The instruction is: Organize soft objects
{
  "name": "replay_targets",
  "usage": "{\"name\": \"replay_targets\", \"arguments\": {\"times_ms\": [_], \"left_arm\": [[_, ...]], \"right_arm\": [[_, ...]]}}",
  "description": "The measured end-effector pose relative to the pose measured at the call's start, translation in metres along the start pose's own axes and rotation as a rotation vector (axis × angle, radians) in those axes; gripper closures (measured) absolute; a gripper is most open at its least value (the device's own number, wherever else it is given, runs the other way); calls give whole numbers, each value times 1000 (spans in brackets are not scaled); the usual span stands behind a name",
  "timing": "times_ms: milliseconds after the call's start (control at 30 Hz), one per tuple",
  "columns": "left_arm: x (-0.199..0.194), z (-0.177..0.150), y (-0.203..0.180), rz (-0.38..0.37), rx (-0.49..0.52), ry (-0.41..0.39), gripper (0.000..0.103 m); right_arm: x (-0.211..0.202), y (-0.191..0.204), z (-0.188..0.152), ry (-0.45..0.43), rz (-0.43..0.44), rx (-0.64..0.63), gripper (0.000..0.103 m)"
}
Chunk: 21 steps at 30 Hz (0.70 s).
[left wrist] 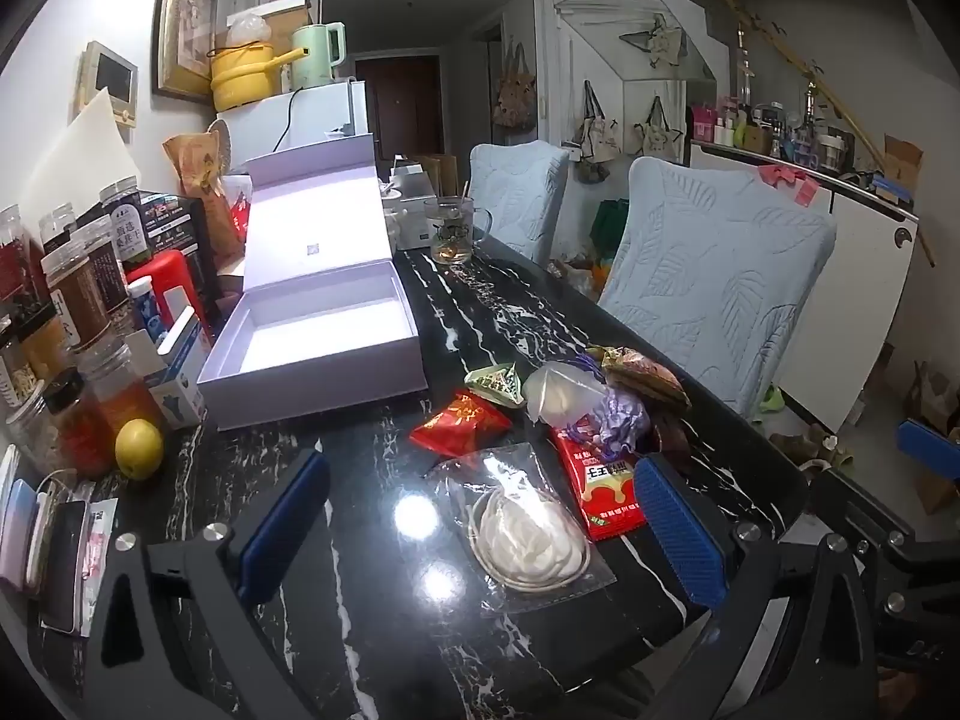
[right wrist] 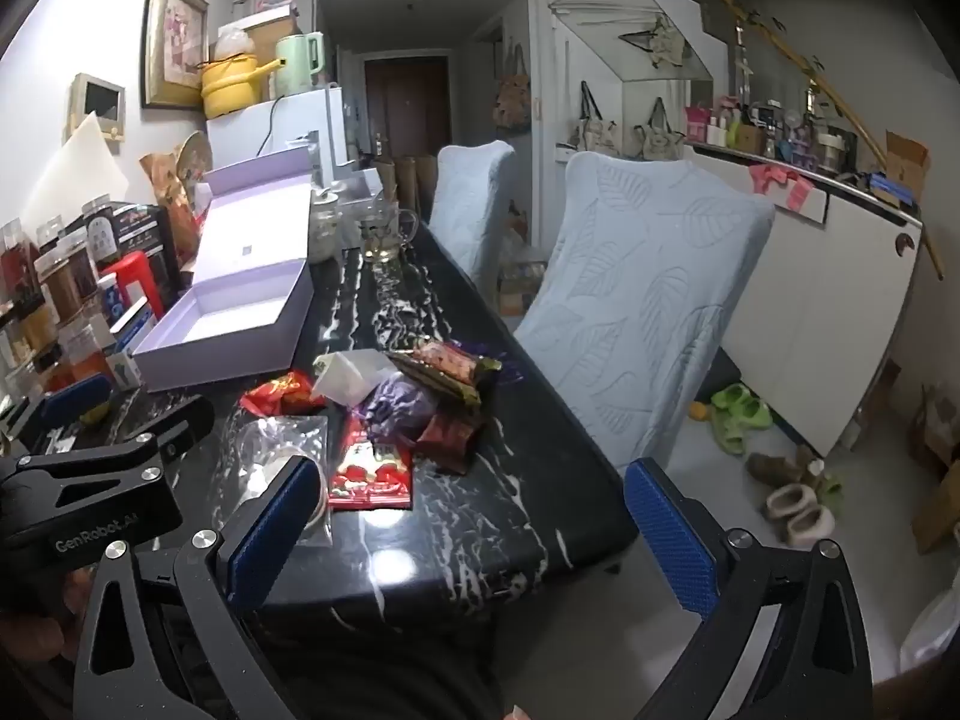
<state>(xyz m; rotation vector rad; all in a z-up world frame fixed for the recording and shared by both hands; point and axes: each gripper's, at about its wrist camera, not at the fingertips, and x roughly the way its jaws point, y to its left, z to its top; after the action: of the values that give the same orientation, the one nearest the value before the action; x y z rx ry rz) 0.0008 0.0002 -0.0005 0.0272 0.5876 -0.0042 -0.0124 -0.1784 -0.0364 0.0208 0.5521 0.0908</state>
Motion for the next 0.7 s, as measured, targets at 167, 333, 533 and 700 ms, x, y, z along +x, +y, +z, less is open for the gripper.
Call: {"name": "replay_targets", "arguments": {"times_ms": [167,333,533,700], "left_arm": [[4,2,1,-13,-9,11,0],[-6,3,5,-6,-3,-12,0],[-7,0,4,-15,-6,-15,0],[-7,0,4,-17,-7,-15,0]], "right_arm": [[0,1,0,7,0,0,0],[1,1,0,8,4,1,0],[5,-6,2,12,8,7,0],[1,3,0,6,-8,-6,0]]}}
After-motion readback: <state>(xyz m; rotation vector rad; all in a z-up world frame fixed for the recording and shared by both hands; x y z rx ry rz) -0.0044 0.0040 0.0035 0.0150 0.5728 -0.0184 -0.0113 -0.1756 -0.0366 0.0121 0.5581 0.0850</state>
